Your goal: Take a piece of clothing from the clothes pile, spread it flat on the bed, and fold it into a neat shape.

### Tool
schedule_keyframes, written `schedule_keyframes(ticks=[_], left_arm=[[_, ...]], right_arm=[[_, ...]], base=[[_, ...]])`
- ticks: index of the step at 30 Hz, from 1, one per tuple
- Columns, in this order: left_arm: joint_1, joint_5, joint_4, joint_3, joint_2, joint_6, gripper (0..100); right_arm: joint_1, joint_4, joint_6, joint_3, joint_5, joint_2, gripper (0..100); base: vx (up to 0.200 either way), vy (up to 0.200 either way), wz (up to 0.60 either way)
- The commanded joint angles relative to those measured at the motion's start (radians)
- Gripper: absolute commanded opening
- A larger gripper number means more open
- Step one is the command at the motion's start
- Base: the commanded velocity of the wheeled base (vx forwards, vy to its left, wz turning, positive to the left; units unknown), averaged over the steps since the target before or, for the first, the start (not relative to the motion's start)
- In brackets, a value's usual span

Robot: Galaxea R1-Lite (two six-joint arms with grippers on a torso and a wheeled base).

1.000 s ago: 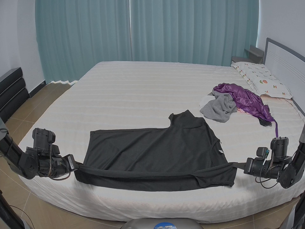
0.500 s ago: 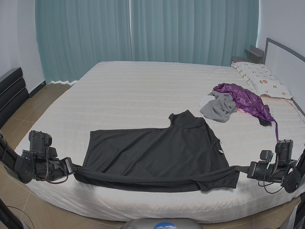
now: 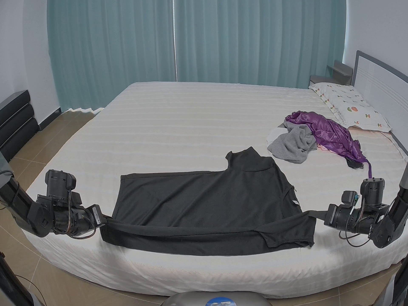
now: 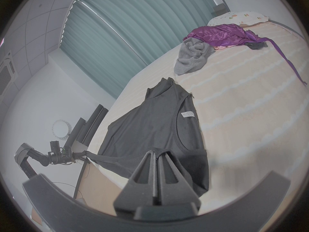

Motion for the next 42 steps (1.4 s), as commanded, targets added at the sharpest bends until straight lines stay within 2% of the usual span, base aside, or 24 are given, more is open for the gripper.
schedule_keyframes(ticks=[1,21,22,25,26,30,38,42], left_arm=[[-0.001,-0.003,-0.005,-0.046,0.092,-0.003,0],[-0.005,-0.004,-0.011,-0.221,0.315,-0.075,0],[-0.005,-0.004,-0.011,-0.224,0.319,-0.077,100],[-0.005,-0.004,-0.012,-0.232,0.324,-0.077,100],[-0.005,-0.004,-0.012,-0.235,0.324,-0.078,100],[-0.005,-0.004,-0.012,-0.235,0.318,-0.080,100],[0.001,-0.018,-0.012,-0.198,0.193,-0.120,100],[0.004,-0.032,-0.011,-0.149,0.095,-0.123,100]], right_arm=[[0.004,0.000,0.001,-0.060,-0.002,0.087,0],[0.004,-0.012,0.003,-0.201,-0.023,0.289,0],[0.004,-0.012,0.004,-0.201,-0.023,0.292,0],[0.004,-0.014,0.009,-0.202,-0.022,0.295,0],[0.004,-0.014,0.010,-0.202,-0.020,0.294,100],[0.005,-0.017,0.015,-0.187,-0.020,0.278,100],[0.024,-0.086,0.190,-0.081,-0.023,0.100,100],[0.035,-0.130,0.257,-0.006,-0.054,0.041,100]], base=[[0.000,0.000,0.00],[0.000,0.000,0.00],[0.000,0.000,0.00],[0.000,0.000,0.00],[0.000,0.000,0.00],[0.000,0.000,0.00],[0.000,0.000,0.00],[0.000,0.000,0.00]])
